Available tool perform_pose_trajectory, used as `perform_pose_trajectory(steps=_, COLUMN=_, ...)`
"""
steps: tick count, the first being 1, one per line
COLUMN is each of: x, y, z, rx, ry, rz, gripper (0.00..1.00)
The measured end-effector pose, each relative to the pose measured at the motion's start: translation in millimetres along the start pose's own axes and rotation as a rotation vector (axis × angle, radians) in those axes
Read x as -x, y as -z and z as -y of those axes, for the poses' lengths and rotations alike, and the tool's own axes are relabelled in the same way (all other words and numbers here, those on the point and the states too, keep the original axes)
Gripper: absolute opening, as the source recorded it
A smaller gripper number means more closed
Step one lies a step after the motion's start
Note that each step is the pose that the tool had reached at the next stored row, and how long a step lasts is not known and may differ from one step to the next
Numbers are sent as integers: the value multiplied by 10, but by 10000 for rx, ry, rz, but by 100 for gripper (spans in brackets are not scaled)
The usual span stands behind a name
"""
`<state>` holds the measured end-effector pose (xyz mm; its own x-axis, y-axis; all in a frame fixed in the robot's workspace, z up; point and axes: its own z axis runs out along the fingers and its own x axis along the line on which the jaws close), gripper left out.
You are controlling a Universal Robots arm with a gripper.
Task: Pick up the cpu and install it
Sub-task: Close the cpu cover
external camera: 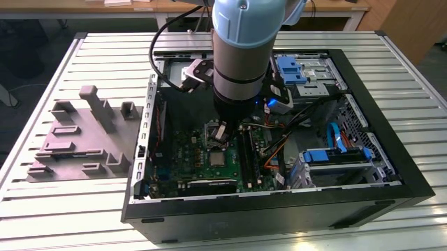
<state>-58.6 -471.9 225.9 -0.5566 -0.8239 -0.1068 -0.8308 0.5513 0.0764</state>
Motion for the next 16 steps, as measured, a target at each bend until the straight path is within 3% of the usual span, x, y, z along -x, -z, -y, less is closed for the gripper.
perform_pose_trajectory(steps=1, x=0, y=0, z=0, rx=0, ry=0, rz=1, gripper=16)
perform_pose_trajectory(steps=3, x=0, y=-1, z=0, rx=0, ry=0, rz=0, gripper=16)
perform_pose_trajectory(steps=4, x=0, y=-1, z=0, rx=1, ry=0, rz=0, gripper=24)
perform_pose_trajectory(steps=9, x=0, y=-1, z=0, rx=0, ry=0, rz=0, gripper=22)
perform_pose_trajectory(steps=12, x=0, y=-2, z=0, rx=0, ry=0, rz=0, gripper=11)
perform_pose_trajectory(steps=16, x=0, y=-3, z=0, rx=0, ry=0, rz=0, gripper=11)
